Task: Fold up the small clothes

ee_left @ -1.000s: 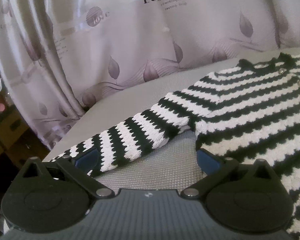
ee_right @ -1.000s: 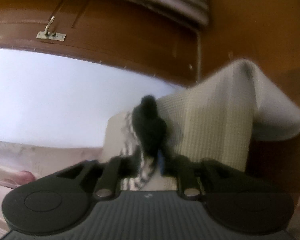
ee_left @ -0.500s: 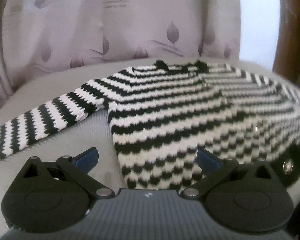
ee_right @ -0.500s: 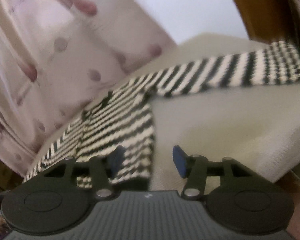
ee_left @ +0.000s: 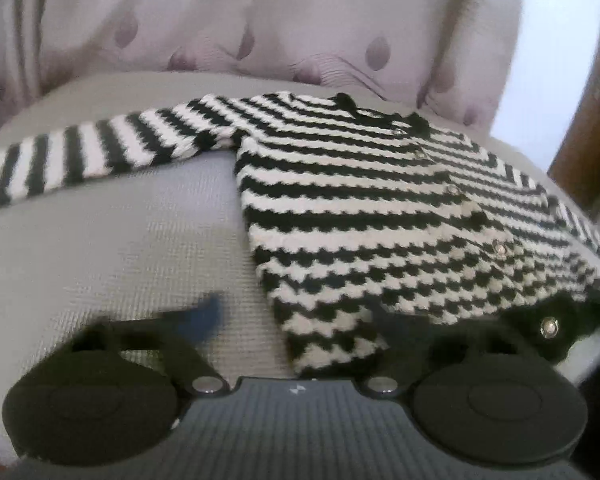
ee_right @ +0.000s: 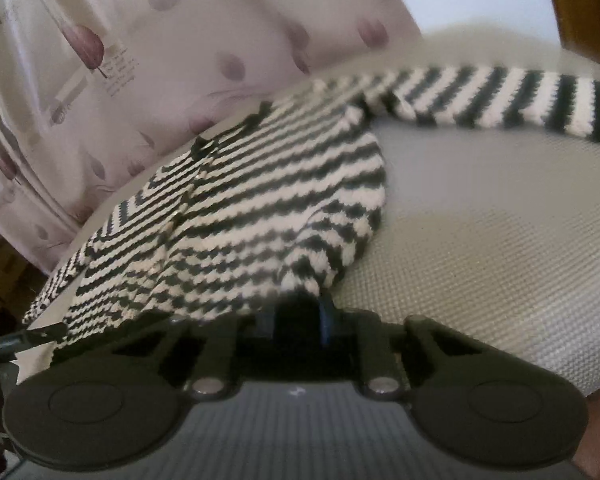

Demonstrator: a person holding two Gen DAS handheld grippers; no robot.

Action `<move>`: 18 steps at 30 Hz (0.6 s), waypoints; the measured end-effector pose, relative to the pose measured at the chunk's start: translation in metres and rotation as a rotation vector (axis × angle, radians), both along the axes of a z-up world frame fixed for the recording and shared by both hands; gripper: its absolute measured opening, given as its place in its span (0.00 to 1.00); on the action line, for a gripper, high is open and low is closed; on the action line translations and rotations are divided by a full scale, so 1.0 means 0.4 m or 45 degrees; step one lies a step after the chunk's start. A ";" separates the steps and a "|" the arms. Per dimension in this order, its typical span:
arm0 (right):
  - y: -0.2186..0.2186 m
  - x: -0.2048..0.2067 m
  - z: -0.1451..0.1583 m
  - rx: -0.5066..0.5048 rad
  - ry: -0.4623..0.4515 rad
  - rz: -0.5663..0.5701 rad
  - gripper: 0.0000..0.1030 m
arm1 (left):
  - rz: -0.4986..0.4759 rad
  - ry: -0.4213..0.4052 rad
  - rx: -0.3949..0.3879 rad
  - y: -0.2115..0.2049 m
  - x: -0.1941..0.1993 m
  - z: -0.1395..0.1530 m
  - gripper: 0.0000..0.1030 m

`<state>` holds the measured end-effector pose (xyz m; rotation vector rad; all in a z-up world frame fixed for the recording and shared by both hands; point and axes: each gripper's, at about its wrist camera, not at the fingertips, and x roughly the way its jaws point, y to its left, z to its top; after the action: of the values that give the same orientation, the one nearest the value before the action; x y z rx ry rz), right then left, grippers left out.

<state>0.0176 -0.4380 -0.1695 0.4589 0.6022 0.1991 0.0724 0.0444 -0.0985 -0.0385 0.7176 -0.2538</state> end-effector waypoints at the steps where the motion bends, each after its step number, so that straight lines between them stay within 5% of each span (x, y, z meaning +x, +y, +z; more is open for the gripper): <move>1: -0.004 -0.004 0.002 0.017 0.000 -0.005 0.16 | 0.004 0.011 -0.009 -0.001 0.004 0.003 0.07; 8: -0.052 -0.104 0.064 0.246 -0.092 -0.061 0.15 | 0.099 0.033 -0.191 0.095 -0.012 0.065 0.07; 11: -0.054 -0.131 0.050 0.295 -0.036 -0.048 0.14 | 0.119 0.063 -0.151 0.117 -0.021 0.067 0.00; 15: -0.042 -0.123 -0.009 0.183 0.066 -0.073 0.14 | 0.143 0.090 -0.063 0.132 -0.021 0.015 0.00; 18: -0.036 -0.123 0.000 0.160 0.035 -0.064 0.23 | 0.179 -0.003 -0.030 0.145 -0.040 0.032 0.02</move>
<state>-0.0315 -0.4523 -0.1695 0.5981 0.6066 0.1836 0.0562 0.1023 -0.0857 -0.1103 0.7060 -0.1276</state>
